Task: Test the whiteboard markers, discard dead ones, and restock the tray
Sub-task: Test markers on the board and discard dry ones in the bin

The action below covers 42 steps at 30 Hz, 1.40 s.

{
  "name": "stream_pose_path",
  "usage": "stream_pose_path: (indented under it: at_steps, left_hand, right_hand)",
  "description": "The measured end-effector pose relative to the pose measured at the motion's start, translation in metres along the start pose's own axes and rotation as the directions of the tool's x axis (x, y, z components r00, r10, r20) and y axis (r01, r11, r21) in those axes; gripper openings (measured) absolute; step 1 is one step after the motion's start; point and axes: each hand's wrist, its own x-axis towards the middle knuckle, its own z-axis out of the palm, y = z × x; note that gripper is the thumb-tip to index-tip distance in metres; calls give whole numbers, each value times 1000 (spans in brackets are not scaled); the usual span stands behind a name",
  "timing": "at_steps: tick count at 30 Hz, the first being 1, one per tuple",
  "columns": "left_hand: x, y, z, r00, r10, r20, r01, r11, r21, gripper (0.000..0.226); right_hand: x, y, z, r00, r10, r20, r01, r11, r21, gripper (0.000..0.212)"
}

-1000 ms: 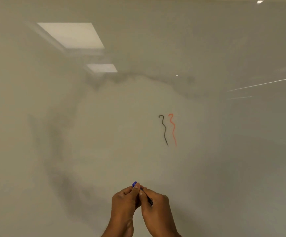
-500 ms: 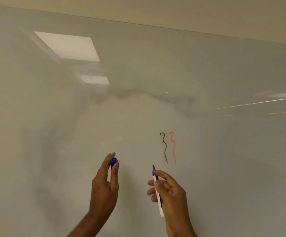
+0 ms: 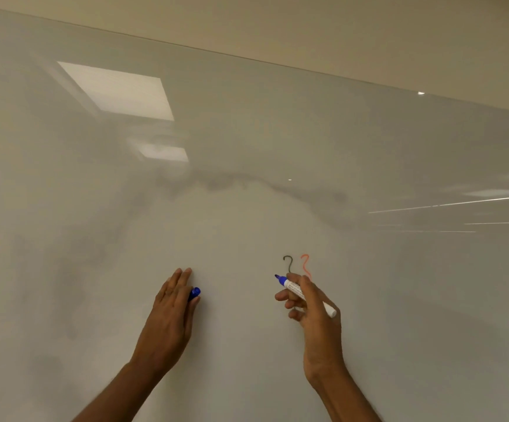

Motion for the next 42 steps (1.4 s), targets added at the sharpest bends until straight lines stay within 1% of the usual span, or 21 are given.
stream_pose_path:
  at_steps: [2, 5, 13, 16, 18, 20, 23, 26, 28, 30, 32, 33, 34, 36, 38, 39, 40, 41, 42]
  left_hand:
    - [3, -9, 4, 999, 48, -17, -47, 999, 27, 60]
    - [3, -15, 12, 992, 124, -27, -122, 991, 61, 55]
    - [2, -28, 24, 974, 219, -63, -208, 968, 142, 51]
    - [3, -31, 29, 970, 233, -76, -219, 963, 156, 48]
    - [2, -33, 33, 970, 229, -85, -213, 963, 166, 47]
    - [2, -34, 36, 970, 222, -94, -204, 964, 174, 47]
    - [0, -33, 36, 965, 239, -103, -218, 959, 180, 49]
    - [3, -33, 34, 963, 240, -121, -215, 959, 186, 51]
    - [2, -33, 30, 970, 222, -103, -201, 962, 183, 53]
    - [-2, -17, 16, 977, 205, -66, -190, 964, 186, 54]
    - [-1, -10, 14, 990, 135, -44, -128, 983, 132, 54]
    - [2, -3, 14, 997, 62, -36, -59, 996, 69, 52]
    - [2, 8, 12, 999, -39, -28, 39, 999, -4, 50]
    - [-6, 32, 3, 975, -223, -12, 219, 963, -154, 50]
    - [-18, 59, -10, 940, -340, -32, 313, 894, -319, 45]
    - [-23, 74, -18, 915, -402, -35, 355, 842, -407, 38]
    - [-25, 88, -25, 878, -478, -14, 407, 761, -505, 29]
    - [-25, 101, -33, 825, -563, 51, 474, 641, -604, 21]
    - [-26, 113, -40, 767, -623, 150, 531, 486, -695, 18]
  right_hand:
    - [15, 5, 4, 997, -75, -33, 72, 994, -84, 23]
    - [31, 14, 10, 989, -145, -23, 139, 974, -180, 11]
    - [60, 51, 18, 958, -287, 16, 273, 892, -361, 6]
    - [62, 64, 14, 937, -348, -34, 312, 877, -366, 7]
    - [55, 74, 9, 923, -385, -16, 342, 839, -424, 6]
    - [46, 81, 3, 929, -369, 20, 334, 813, -477, 8]
    - [33, 90, -9, 940, -341, -31, 288, 837, -464, 9]
    - [23, 107, -23, 957, -289, -15, 236, 810, -537, 12]
    - [13, 113, -27, 976, -215, -38, 161, 827, -538, 11]
    - [-5, 100, -40, 989, -141, -54, 99, 876, -473, 12]
    - [-12, 87, -38, 988, -147, -49, 116, 911, -396, 11]
    - [-14, 79, -35, 988, -150, -43, 126, 927, -354, 10]
    - [-17, 69, -32, 989, -144, -21, 130, 939, -317, 8]
    - [-30, 52, -27, 993, -104, 62, 117, 959, -257, 8]
    - [-48, 40, -22, 986, -66, 153, 99, 971, -219, 12]
    - [-56, 34, -19, 980, -56, 190, 94, 976, -198, 15]
    - [-63, 29, -17, 973, -46, 226, 89, 979, -184, 16]
    - [-70, 24, -14, 964, -38, 264, 86, 981, -174, 16]
    - [-77, 20, -13, 953, -36, 302, 90, 982, -167, 16]
